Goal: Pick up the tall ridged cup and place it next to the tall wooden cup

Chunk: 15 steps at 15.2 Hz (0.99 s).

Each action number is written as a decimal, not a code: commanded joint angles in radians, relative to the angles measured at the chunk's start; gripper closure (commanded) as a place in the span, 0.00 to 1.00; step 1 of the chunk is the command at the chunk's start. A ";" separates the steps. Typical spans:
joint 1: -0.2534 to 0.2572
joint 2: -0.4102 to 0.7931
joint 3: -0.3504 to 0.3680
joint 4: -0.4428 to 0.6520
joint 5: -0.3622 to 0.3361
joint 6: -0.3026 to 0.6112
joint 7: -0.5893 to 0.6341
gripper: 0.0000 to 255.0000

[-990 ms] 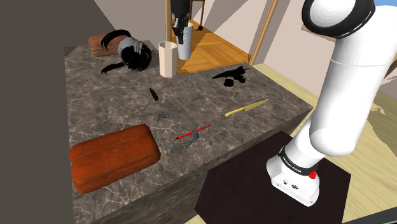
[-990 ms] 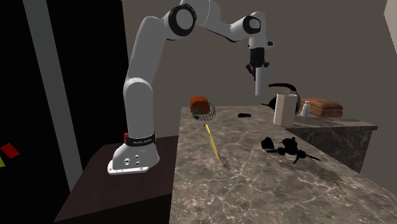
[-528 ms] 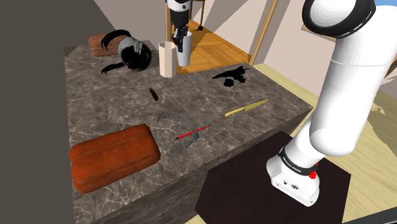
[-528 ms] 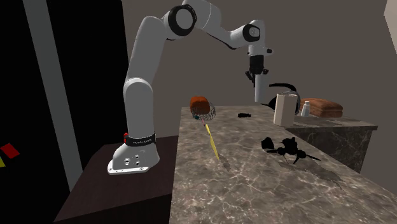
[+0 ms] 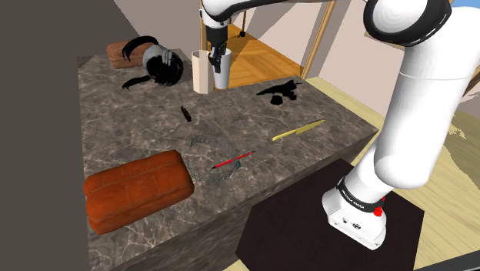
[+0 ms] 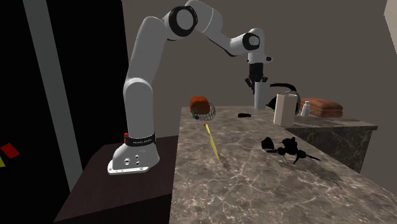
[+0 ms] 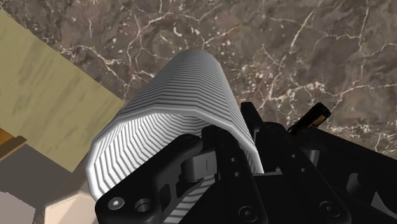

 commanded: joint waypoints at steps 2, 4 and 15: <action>0.000 0.007 -0.001 -0.033 -0.002 0.040 0.005 1.00; -0.001 0.013 -0.001 -0.052 -0.004 0.064 0.008 1.00; -0.001 0.020 -0.001 -0.071 -0.005 0.091 0.012 0.00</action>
